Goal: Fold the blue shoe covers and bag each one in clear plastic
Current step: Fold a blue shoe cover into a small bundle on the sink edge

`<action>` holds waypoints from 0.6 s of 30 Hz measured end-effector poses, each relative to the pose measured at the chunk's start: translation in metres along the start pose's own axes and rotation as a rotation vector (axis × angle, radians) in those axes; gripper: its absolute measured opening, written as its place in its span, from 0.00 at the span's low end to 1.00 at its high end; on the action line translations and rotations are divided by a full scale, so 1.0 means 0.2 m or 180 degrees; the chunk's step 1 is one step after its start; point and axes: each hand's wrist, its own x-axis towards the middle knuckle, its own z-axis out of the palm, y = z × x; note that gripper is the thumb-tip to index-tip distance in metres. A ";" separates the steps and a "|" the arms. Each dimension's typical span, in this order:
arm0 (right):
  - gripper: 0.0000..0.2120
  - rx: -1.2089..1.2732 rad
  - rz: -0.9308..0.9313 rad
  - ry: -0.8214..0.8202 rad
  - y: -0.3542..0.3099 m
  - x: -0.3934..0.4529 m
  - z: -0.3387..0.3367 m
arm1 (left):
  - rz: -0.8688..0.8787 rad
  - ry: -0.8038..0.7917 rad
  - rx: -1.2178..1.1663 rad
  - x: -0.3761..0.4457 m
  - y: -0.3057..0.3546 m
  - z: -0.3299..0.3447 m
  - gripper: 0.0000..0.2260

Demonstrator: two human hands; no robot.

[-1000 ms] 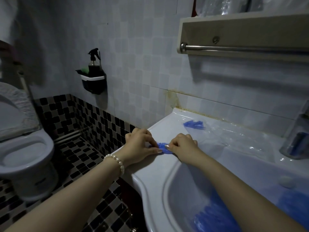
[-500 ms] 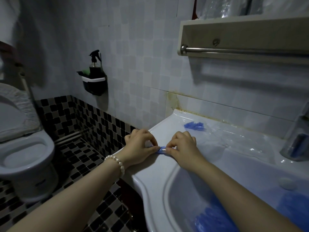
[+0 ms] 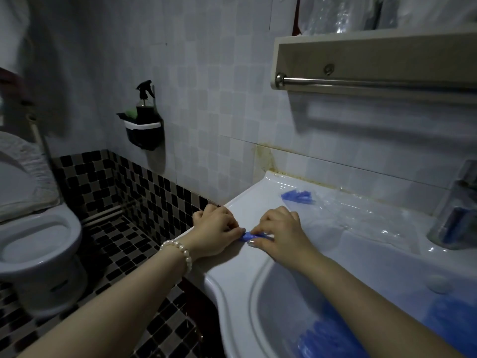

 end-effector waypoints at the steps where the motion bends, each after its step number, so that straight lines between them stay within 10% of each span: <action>1: 0.12 0.0009 0.0027 -0.0050 0.00 0.01 0.00 | -0.0009 0.0022 0.0018 0.00 0.00 0.00 0.11; 12: 0.11 0.0084 0.0633 -0.0656 -0.03 0.04 -0.01 | 0.0958 0.0793 0.0167 -0.02 -0.03 0.04 0.13; 18: 0.11 0.0326 0.0546 -0.0543 -0.01 0.00 -0.15 | 0.0507 -0.0434 -0.0188 -0.02 0.17 -0.08 0.13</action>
